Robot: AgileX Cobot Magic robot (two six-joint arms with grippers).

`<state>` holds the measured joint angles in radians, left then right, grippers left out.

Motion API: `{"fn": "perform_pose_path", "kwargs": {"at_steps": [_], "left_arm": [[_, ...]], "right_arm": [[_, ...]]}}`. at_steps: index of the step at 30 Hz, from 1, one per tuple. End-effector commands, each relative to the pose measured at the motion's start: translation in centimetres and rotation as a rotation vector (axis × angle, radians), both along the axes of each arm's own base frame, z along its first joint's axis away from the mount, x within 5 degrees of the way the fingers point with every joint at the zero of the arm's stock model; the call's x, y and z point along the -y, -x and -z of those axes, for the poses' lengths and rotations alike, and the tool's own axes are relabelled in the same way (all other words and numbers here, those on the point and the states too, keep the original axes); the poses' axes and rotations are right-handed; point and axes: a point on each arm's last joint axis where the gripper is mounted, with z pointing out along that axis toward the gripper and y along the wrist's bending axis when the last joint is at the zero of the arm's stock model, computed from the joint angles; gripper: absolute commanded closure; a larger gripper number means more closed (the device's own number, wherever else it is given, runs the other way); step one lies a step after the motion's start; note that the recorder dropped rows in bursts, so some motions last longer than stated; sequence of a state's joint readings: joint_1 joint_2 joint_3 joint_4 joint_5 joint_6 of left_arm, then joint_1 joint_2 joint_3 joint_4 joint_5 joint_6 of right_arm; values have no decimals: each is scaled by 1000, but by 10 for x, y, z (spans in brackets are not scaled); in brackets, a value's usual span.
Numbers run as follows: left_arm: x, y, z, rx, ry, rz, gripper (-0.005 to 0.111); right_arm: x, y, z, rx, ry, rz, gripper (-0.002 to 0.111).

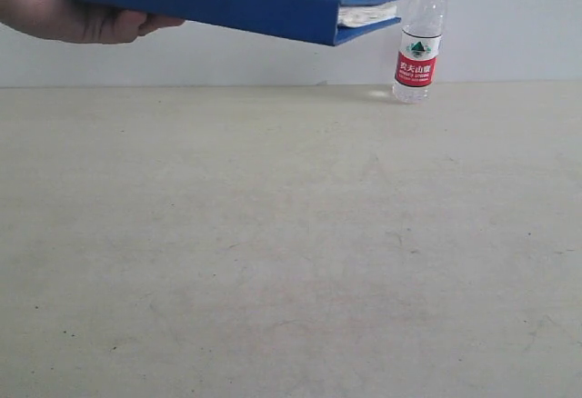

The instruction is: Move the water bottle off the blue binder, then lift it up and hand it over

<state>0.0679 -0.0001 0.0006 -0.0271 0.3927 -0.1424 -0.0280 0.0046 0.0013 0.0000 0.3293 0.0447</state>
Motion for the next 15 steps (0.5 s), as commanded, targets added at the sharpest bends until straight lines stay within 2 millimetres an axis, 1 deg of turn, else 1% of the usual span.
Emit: {"fn": "perform_pose_path", "kwargs": {"at_steps": [1,10,15], "left_arm": [[1,0,0,2,17,7,102],[-5,1,0,4,14,-111,102],[-6,1,0,4,12,-124,102]], "right_arm": [[0,0,-1,13,4,1,108],[-1,0,-1,13,4,-12,108],[-1,0,-1,13,4,-19,108]]}}
